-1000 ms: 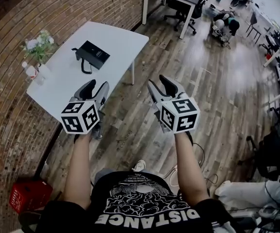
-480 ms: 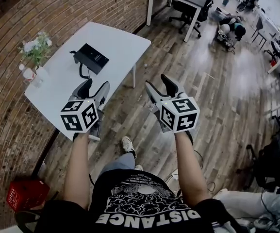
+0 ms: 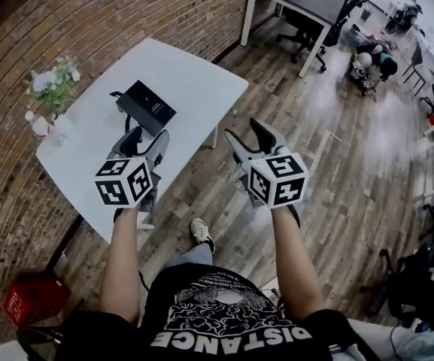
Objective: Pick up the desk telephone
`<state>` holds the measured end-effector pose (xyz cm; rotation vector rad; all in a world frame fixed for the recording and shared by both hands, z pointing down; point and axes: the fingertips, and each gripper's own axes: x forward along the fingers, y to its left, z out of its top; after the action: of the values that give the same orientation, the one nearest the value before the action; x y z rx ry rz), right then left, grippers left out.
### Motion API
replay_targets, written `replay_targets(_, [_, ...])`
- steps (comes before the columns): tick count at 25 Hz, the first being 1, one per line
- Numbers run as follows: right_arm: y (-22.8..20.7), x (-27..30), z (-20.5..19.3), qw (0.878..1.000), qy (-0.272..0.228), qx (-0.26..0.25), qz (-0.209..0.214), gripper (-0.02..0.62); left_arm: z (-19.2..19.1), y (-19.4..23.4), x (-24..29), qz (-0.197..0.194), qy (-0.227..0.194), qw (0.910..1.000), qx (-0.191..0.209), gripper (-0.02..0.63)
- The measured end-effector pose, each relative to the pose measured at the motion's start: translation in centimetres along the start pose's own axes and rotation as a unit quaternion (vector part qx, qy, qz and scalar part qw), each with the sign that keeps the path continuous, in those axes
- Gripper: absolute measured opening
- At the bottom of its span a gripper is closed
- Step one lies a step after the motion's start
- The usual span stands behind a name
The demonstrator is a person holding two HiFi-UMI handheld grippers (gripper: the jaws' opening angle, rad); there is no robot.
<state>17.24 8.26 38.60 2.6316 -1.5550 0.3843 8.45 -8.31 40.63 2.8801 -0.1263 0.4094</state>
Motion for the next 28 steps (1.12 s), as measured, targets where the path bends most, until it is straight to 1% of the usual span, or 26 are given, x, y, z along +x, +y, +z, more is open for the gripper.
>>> replay_targets(8, [-0.9,10.1,2.1,0.999,0.019,-0.009,0.046,0.255,1.8,7.0,4.7,0.043,0.006,0.9988,-0.025,0.276])
replay_targets(17, [0.1,19.2,3.8,0.995,0.036,-0.024,0.095,0.258,3.0,13.6,7.3,0.086,0.006,0.9951,-0.049,0.276])
replay_targets(23, [2.1,23.6,4.0,0.990,0.048,-0.031,0.132,0.261,3.1,16.5,7.9,0.105,0.006,0.9925,-0.063,0.276])
replay_targets(28, [3.4,26.3,3.1,0.983,0.066,-0.030,0.166,0.265,2.1,18.1,8.5,0.115,0.019,0.9900,-0.080,0.276])
